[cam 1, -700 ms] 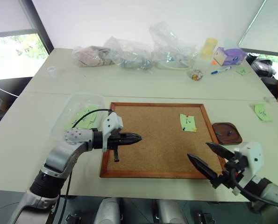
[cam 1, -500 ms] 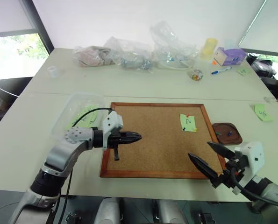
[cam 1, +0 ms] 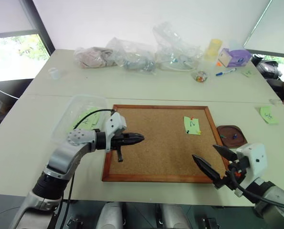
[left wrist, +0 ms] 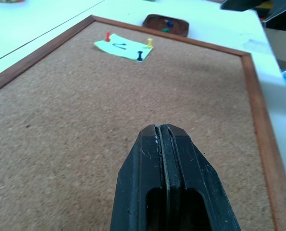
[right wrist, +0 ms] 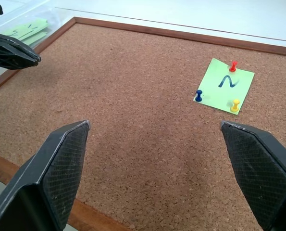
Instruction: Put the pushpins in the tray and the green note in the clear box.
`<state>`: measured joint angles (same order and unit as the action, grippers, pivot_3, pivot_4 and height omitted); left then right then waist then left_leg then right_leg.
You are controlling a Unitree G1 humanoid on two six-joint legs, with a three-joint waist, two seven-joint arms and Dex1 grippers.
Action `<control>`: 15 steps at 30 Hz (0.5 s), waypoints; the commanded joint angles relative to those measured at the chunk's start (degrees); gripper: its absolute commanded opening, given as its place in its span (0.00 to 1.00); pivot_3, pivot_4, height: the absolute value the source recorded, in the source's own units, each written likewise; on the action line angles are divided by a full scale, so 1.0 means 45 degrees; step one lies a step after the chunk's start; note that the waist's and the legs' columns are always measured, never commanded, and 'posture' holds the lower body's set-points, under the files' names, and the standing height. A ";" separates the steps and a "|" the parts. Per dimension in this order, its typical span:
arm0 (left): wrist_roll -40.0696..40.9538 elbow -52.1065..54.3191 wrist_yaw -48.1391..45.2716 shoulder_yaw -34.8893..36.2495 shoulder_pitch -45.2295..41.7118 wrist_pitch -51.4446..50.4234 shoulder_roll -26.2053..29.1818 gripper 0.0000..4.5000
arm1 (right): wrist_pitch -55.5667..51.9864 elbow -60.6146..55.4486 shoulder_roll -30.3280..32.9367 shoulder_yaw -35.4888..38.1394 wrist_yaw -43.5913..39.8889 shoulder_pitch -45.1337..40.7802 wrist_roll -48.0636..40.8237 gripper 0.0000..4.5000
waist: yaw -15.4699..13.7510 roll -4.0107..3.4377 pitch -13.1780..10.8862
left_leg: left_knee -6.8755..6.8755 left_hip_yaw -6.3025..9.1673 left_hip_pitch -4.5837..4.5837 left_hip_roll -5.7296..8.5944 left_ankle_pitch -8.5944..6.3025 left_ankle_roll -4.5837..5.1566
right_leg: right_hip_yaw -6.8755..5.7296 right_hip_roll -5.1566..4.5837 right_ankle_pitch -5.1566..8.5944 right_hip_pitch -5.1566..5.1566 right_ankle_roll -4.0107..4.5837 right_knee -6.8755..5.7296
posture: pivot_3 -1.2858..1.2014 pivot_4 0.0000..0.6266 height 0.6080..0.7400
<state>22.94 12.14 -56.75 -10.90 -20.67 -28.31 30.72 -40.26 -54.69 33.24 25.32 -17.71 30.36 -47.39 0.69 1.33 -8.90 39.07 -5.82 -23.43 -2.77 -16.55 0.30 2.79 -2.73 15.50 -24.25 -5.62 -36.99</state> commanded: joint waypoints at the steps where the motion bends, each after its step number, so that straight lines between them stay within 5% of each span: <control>1: -0.0012 0.0067 0.0228 0.0019 -0.0481 -0.0040 -0.0252 0.00 | 0.0094 -0.0223 0.0127 0.0048 0.0011 -0.0184 -0.0237 0.99 | -0.0011 0.0000 0.0000 | 0.0000 0.0000 0.0000 0.0001 0.0000 0.0000 | 0.0000 0.0000 0.0000 0.0001 0.0000 0.0000 | 0.52 0.24 0.98; 5: -0.0618 -0.0319 0.0339 -0.0436 -0.0984 0.0265 -0.0400 0.00 | 0.0405 0.0225 0.0064 -0.0216 0.0415 -0.0986 0.0836 0.99 | -0.0004 0.0003 0.0000 | 0.0002 0.0000 -0.0001 0.0004 0.0000 0.0000 | 0.0000 0.0004 -0.0001 0.0002 -0.0001 0.0000 | 0.52 0.24 0.98; 15: -0.2513 -0.2332 0.0631 -0.2066 -0.2141 0.0560 -0.1153 0.00 | 0.0319 0.4806 -0.0691 -0.2998 0.1540 -0.6948 0.3112 0.99 | 0.0110 0.0001 -0.0003 | 0.0002 -0.0005 -0.0002 0.0026 0.0000 0.0002 | 0.0010 0.0039 -0.0004 -0.0017 -0.0006 -0.0011 | 0.52 0.24 0.98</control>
<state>12.58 1.60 -52.88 -19.56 -29.92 -26.94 24.98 -39.59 -36.03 30.54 13.07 -11.21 1.56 -35.46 1.18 1.33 -8.91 39.08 -5.85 -23.44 -2.65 -16.55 0.31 2.84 -2.55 15.49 -24.33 -5.65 -37.04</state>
